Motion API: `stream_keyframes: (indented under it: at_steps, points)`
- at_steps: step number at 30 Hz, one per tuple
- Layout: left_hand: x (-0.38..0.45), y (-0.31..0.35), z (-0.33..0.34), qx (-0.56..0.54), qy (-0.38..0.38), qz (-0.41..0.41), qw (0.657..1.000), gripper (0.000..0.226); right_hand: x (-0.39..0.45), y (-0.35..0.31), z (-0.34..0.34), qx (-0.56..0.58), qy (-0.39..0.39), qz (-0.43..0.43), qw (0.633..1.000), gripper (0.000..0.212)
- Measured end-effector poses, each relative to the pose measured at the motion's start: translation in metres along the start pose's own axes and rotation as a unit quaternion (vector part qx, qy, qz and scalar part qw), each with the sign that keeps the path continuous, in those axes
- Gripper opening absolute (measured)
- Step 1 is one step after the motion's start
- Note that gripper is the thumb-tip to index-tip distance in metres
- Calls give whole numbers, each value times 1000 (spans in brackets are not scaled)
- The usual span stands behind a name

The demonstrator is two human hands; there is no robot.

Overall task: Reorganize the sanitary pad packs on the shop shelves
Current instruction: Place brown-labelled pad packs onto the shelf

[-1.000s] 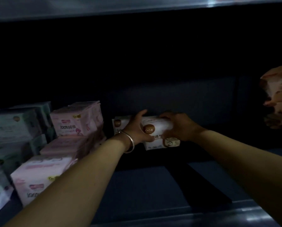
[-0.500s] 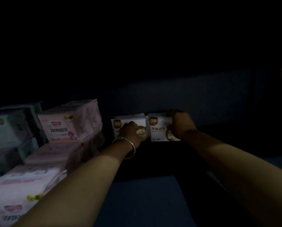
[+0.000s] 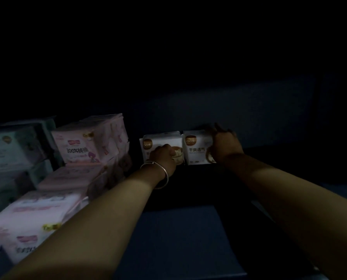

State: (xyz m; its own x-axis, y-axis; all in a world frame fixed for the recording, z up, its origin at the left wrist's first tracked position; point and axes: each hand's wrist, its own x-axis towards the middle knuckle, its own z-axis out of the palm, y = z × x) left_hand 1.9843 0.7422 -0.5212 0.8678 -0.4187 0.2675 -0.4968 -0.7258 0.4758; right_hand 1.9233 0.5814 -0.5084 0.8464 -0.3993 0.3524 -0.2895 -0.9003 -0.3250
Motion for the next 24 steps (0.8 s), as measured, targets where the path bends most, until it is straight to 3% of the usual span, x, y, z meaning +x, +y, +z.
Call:
stream_keyframes:
  at_steps: [2, 5, 10, 14, 20, 24]
  points:
    - [-11, 3, -5, 23, -12, 5, 1000, 35, -13, -1, -7, -19, -11, -2, 1000, 71]
    - [-34, 9, -15, 57, -45, 18, 997, 39, -41, -3, -19, -66, -13, -48, 997, 54]
    - [-94, 29, -37, 83, -59, 31, 994, 39, -112, -15, -50, -85, -83, -67, 991, 36]
    - [-164, 41, -55, 62, -26, 80, 995, 37, -186, -21, -77, -109, -39, -89, 989, 35]
    - [-286, 39, -57, 34, 52, 165, 984, 33, -312, -12, -88, -43, 38, -150, 987, 38]
    - [-360, 27, -25, 46, 8, 176, 983, 34, -387, 5, -64, -25, 37, -176, 983, 29]
